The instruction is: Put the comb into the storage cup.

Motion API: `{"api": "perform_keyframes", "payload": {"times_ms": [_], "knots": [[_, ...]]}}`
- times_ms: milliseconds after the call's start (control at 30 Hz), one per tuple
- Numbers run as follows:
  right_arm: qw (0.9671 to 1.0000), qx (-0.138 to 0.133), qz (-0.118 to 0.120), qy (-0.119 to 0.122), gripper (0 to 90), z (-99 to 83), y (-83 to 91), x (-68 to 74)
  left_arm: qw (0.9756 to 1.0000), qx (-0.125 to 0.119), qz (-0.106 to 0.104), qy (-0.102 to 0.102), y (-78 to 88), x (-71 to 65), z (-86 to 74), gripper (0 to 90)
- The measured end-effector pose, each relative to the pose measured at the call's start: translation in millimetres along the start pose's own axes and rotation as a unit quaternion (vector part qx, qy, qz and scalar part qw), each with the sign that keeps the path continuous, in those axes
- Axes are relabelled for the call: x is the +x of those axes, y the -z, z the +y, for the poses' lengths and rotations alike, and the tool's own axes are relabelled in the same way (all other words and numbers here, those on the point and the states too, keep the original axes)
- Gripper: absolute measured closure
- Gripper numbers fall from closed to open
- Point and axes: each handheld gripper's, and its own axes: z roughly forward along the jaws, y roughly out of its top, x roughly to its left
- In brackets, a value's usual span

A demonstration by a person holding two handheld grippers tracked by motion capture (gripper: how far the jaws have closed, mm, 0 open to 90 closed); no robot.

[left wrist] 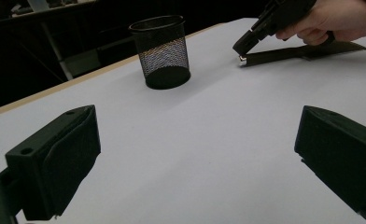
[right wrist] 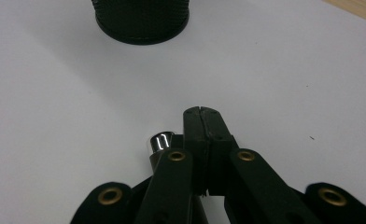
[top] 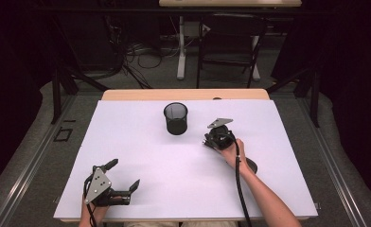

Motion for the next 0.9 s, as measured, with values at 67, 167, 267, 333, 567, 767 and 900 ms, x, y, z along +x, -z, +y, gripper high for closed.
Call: {"api": "perform_keyframes", "payload": {"times_ms": [67,167,267,333,567,767,900], "knots": [[1.0,0.001,-0.001,0.0,90.0,0.0,-0.3,0.4,1.0,0.0,0.0,0.001,-0.1,0.0,-0.1,0.3],[1.0,0.008,0.003,0.004,90.0,-0.4,-0.8,0.1,1.0,0.001,0.0,-0.001,-0.2,0.0,-0.1,0.3],[0.9999,0.012,0.007,0.005,90.0,-1.0,-1.6,1.1,1.0,0.001,0.001,-0.001,0.2,0.0,0.0,0.3],[0.9998,0.014,0.009,0.01,90.0,-1.0,-1.8,2.1,1.0,0.001,0.002,-0.001,0.6,0.3,0.0,0.3],[0.9996,0.019,0.015,0.015,90.0,-0.5,-1.0,6.2,1.0,0.003,0.004,0.0,1.2,0.8,-0.2,0.5],[0.9992,0.024,0.024,0.022,90.0,0.2,-0.2,10.2,1.0,0.002,0.004,-0.002,1.4,0.7,0.0,0.5],[0.9986,0.03,0.029,0.031,90.0,-0.4,0.3,13.3,1.0,0.003,0.002,-0.002,1.1,0.3,-0.2,0.5]]}}
